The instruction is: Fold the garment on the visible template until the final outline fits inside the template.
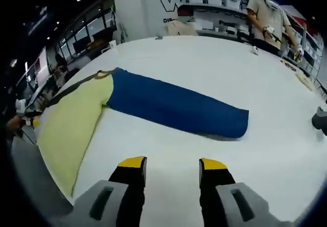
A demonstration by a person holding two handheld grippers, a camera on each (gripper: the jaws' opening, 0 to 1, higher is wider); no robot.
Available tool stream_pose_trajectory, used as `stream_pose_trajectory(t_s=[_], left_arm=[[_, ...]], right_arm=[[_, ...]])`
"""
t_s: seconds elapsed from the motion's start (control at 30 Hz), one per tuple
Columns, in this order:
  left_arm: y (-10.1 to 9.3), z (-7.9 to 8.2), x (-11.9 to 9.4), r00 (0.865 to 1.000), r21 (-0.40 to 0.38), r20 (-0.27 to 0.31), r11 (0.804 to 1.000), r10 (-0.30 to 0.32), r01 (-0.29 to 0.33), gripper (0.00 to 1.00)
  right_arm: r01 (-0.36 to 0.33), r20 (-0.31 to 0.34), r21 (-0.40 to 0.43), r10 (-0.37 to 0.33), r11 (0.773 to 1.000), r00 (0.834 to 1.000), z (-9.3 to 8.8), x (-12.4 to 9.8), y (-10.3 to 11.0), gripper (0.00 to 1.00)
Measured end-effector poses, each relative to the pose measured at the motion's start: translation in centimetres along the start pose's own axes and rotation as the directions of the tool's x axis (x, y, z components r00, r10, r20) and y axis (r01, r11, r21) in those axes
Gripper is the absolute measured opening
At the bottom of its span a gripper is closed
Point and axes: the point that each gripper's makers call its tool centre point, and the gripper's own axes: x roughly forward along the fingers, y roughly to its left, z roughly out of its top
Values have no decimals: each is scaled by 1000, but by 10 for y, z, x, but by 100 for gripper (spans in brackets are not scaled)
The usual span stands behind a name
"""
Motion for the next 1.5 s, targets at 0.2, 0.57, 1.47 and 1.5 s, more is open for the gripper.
stream_pose_trajectory(t_s=[0.2,0.57,1.47,1.5], left_arm=[[-33,6,5,995,5,-8,995,-103,103,61],[-85,0,3,968,21,-34,969,-247,248,60],[-148,-6,12,909,10,-125,916,-397,402,26],[-148,-5,13,909,-12,-122,916,-398,400,25]], right_arm=[[-108,-33,-54,106,993,994,-18,-3,47,35],[-222,-77,-76,216,972,973,-42,-9,96,34],[-357,-145,-138,338,924,930,-61,-21,177,25],[-357,-144,-132,339,925,930,-61,-20,177,25]])
